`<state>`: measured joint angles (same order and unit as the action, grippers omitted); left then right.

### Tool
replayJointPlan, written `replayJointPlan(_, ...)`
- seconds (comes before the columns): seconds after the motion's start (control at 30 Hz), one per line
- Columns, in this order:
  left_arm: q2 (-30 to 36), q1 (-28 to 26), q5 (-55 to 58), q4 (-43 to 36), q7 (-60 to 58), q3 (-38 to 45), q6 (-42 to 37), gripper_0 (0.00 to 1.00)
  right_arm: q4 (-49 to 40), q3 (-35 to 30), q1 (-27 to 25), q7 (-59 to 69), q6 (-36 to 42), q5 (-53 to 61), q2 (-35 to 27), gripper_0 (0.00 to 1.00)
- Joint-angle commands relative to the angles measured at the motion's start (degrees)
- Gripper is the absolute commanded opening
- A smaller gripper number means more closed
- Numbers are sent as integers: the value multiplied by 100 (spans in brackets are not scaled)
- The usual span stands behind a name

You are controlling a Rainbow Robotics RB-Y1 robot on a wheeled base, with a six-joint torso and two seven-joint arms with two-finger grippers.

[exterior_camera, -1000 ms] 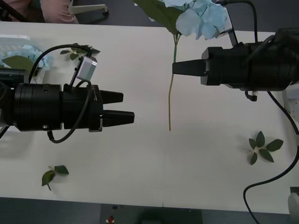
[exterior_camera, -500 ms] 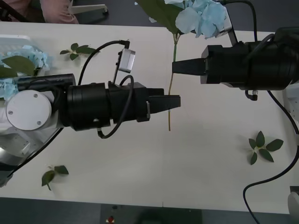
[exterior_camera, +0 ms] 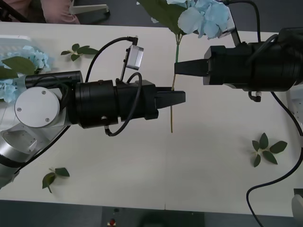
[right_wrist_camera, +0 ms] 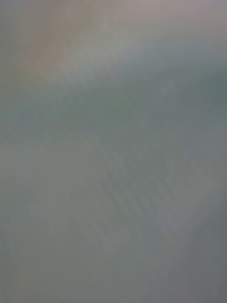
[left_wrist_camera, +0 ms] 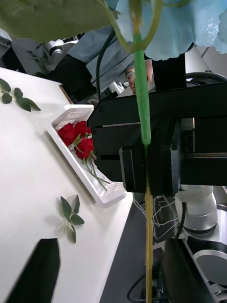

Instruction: Put the red flowers into the right box and the blue flowers into the left box

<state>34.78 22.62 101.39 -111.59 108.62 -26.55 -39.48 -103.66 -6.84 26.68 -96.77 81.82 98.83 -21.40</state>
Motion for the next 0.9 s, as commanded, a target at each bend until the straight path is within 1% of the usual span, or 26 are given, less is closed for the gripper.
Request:
replayJointPlan(0.03,73,129,48,-56,-60,-43,37,0,-111,-10,110,141,-17,5,5,0)
replayJointPlan(0.47,108,129,48,-56,-42,-43,37,0,-111,-10,110,141,-17,5,5,0)
replayJointPlan(0.5,108,129,48,-56,-42,-34,37,0,-111,-10,110,141,-17,5,5,1)
replayJointPlan(0.53,108,129,48,-56,-34,-34,37,0,-111,-10,110,141,-17,5,5,34)
replayJointPlan(0.57,108,129,48,-56,-34,-34,28,0,-111,-10,110,141,-17,5,5,55)
replayJointPlan(0.6,108,129,48,-56,-25,-34,28,0,-111,-10,110,141,-17,5,5,87)
replayJointPlan(0.63,117,129,48,-56,-25,-43,28,0,-111,-10,110,141,-17,5,5,100)
replayJointPlan(0.9,170,129,48,-56,19,-34,37,0,-111,-10,110,141,-17,5,5,100)
